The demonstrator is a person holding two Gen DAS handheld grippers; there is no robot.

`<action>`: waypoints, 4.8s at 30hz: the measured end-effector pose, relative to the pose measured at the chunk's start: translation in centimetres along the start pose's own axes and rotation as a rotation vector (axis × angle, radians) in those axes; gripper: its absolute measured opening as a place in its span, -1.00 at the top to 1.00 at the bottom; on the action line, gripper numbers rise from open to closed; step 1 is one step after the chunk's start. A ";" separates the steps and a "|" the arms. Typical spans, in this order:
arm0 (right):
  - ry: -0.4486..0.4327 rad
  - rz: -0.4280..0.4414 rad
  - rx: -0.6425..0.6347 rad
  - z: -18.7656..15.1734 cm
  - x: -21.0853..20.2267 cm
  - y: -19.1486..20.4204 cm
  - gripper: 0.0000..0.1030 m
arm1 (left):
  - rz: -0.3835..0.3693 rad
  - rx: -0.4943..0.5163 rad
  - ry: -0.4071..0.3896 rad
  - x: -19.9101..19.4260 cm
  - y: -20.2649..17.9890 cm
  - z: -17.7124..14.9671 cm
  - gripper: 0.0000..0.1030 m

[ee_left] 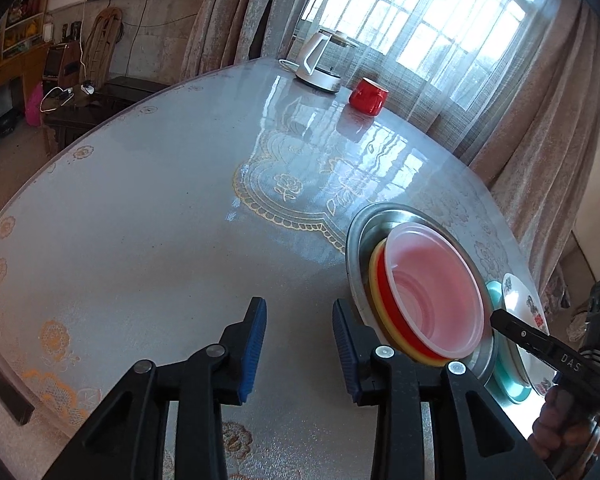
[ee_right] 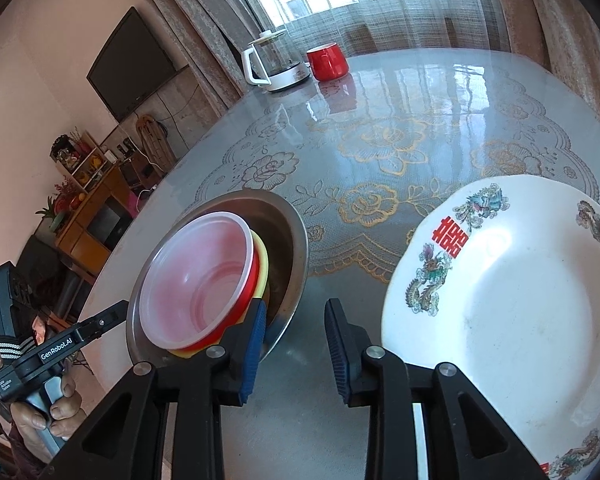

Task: Organize plates and bowls
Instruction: 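Move the right gripper to the steel basin rim and grasp it, then lift the steel basin with the bowls and carry it toward the plate stack, then lower the steel basin onto the white plate stack with the right gripper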

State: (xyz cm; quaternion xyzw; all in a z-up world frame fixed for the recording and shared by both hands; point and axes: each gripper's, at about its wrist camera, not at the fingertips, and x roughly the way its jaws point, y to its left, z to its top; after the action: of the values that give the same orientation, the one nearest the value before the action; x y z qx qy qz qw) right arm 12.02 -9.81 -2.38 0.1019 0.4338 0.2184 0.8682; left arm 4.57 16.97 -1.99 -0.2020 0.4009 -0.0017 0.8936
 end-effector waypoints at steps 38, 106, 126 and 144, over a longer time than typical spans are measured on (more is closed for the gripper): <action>0.070 -0.080 -0.131 1.0 2.6 1.9 0.56 | -0.004 0.177 0.023 2.6 -3.0 1.0 0.59; 0.088 0.000 -0.111 -1.6 2.3 2.9 0.55 | 0.031 0.236 -0.037 -0.9 -3.4 -2.9 0.59; 0.033 0.011 -0.142 -1.2 0.3 3.1 0.52 | -0.020 0.251 -0.074 -2.6 -4.0 -2.7 0.58; -0.104 -0.038 -0.059 -0.6 -6.2 -0.6 0.52 | -0.128 0.347 -0.109 -3.1 -10.9 -0.6 0.56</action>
State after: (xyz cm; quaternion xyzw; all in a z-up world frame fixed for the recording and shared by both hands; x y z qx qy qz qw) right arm 8.45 -13.27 1.41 0.0793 0.3836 0.2088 0.8961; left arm 3.77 7.32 3.85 -0.0695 0.3320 -0.1167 0.9335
